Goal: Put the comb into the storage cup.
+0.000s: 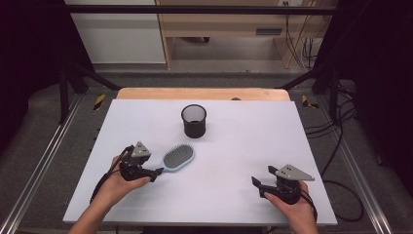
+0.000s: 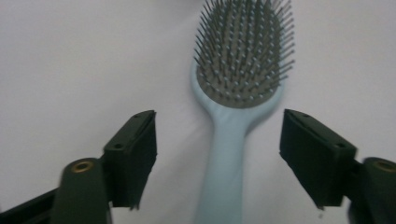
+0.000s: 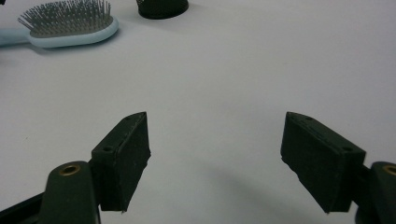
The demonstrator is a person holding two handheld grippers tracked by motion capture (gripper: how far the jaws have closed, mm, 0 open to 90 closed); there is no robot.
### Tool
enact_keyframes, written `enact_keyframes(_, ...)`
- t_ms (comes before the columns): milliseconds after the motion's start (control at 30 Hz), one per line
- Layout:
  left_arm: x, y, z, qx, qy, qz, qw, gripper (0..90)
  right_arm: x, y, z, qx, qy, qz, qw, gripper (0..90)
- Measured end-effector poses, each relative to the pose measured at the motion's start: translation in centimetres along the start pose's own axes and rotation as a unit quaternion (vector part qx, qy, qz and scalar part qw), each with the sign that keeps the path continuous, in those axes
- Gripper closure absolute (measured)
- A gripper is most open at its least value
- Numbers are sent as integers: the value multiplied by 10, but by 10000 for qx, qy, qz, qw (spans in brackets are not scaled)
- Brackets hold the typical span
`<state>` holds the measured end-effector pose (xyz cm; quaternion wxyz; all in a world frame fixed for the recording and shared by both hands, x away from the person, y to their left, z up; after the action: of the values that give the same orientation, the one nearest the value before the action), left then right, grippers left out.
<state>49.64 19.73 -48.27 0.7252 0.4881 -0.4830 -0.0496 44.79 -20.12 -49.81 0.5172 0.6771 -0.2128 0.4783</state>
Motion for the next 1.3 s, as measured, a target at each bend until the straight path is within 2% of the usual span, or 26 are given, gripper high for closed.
enact_keyframes(67,-2,-4,1,-28,-18,-106,9999,146,0,0,0,5,8,-2,10000,238)
enact_keyframes(133,-3,-8,1,-60,-15,-184,9998,111,0,0,0,4,5,5,10000,237)
enact_keyframes(267,-6,-14,-2,-60,35,-318,9995,83,0,1,1,-3,7,4,10000,236)
enact_keyframes(367,-8,-17,-3,-53,46,-396,9992,94,0,1,1,-4,0,9,10000,236)
enact_keyframes(433,-8,-18,-4,-67,57,-421,9991,138,0,1,1,3,3,5,10000,236)
enact_keyframes(700,-6,-24,0,-223,19,-525,9984,442,0,1,1,1,13,12,10000,237)
enact_keyframes(900,-5,-28,1,-248,7,-587,9980,557,0,1,1,3,7,14,10000,236)
enact_keyframes(1033,-5,-30,0,-174,-9,-649,9977,613,0,1,1,3,2,10,10000,237)
enact_keyframes(1233,-7,-31,-1,-164,21,-684,9975,630,0,1,1,5,18,5,10000,237)
enact_keyframes(1300,-7,-31,0,-180,-37,-701,9974,647,0,1,1,6,15,4,10000,237)
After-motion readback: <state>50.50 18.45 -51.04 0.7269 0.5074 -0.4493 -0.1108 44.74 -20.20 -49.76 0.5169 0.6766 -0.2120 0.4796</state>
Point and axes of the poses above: each handheld gripper's, and its own axes: y roughly backward along the jaws, x roughly out of its top, z roughly to its right, the point moved 6 cm from there along -y, roughly forward along the jaws, and after that the axes turned 7 degrees about -x, right-handed, at the moved point
